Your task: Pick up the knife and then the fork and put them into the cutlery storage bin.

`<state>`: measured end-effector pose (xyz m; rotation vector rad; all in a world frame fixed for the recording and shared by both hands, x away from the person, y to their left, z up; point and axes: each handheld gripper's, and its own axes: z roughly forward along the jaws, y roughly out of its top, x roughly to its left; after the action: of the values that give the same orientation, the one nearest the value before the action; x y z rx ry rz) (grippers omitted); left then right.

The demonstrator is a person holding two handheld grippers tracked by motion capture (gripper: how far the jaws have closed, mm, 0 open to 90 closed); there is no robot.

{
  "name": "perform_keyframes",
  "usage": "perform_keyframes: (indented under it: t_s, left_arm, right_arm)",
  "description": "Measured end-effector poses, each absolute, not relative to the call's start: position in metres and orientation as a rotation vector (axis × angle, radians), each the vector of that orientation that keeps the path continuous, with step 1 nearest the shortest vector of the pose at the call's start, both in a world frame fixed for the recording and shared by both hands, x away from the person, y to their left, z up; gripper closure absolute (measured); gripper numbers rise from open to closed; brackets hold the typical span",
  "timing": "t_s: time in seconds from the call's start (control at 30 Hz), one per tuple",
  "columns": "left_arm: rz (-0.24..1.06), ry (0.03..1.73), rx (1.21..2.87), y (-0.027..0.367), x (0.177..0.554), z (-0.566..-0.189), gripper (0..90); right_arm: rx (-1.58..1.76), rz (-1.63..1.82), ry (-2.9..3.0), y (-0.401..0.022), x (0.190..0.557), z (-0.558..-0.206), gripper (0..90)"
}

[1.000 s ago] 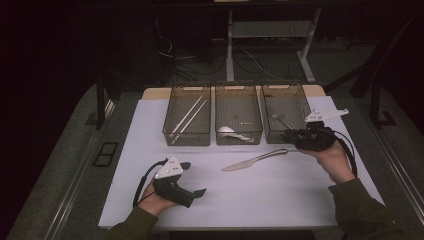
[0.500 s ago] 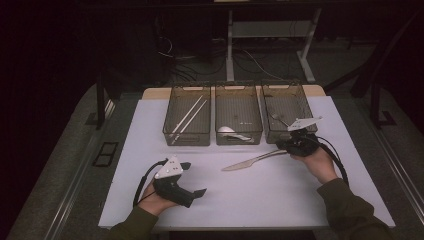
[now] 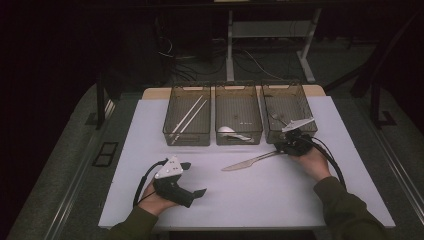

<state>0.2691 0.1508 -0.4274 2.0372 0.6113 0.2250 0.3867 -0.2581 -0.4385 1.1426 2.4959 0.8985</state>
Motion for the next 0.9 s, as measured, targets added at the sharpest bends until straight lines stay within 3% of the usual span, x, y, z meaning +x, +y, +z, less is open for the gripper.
perform_keyframes:
  t_s: [0.9]
  left_arm:
    - [0.225,0.607,2.035,0.1505,0.2688,-0.4277,0.0]
  right_arm:
    - [1.109,0.871,2.569,-0.2628,0.3817,-0.4411,89.7]
